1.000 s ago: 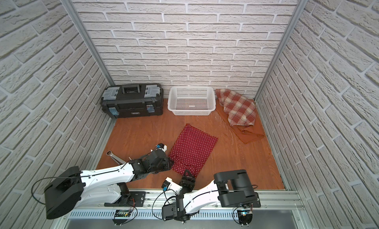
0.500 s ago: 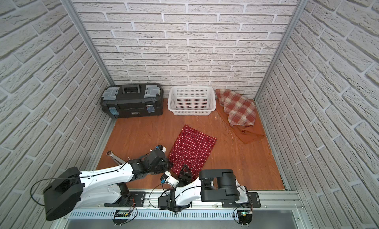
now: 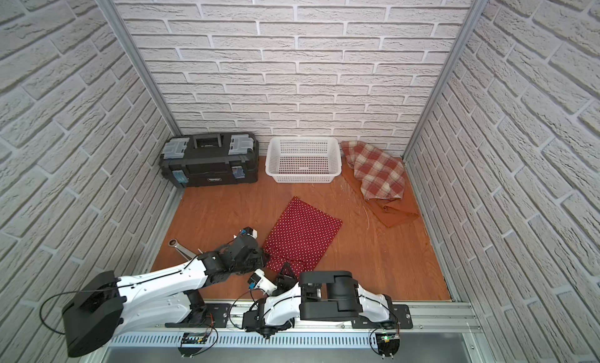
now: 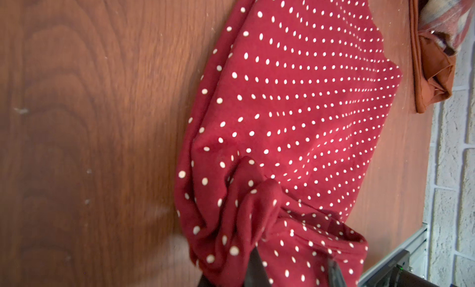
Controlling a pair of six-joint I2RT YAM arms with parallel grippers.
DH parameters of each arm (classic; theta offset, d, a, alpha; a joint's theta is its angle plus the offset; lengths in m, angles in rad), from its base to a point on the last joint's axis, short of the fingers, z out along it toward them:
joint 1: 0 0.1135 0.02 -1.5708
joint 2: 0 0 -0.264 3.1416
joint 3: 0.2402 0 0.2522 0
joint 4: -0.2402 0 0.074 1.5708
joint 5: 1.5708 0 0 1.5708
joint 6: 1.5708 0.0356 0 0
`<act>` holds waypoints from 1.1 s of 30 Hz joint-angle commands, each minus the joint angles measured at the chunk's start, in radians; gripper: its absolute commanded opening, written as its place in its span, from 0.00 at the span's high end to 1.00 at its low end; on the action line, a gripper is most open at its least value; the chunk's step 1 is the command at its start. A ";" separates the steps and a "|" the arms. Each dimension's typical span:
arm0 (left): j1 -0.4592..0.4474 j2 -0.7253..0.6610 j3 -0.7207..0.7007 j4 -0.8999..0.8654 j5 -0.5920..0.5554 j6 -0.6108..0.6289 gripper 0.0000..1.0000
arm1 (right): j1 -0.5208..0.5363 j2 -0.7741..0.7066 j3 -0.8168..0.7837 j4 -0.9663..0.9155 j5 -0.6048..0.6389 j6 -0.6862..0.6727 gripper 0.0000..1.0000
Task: Roll up the skirts
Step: Roll the skirt at the center of the board.
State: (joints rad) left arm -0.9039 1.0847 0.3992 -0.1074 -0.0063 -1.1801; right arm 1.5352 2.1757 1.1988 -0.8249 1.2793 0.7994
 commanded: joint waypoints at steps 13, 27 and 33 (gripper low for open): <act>0.072 -0.185 0.015 -0.161 0.091 0.032 0.63 | -0.112 0.014 -0.066 -0.053 -0.267 -0.114 0.98; 0.315 -0.355 0.098 -0.388 0.096 0.205 0.35 | -0.022 -0.170 -0.102 0.148 -0.402 -0.347 0.98; 0.417 -0.397 0.095 -0.378 0.140 0.244 0.34 | -0.014 -0.336 -0.113 0.204 -0.661 -0.391 0.98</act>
State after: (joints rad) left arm -0.5026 0.6907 0.4854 -0.4763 0.1028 -0.9802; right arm 1.5162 1.9121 1.0985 -0.6853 0.7940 0.4465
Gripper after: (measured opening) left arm 0.655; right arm 0.102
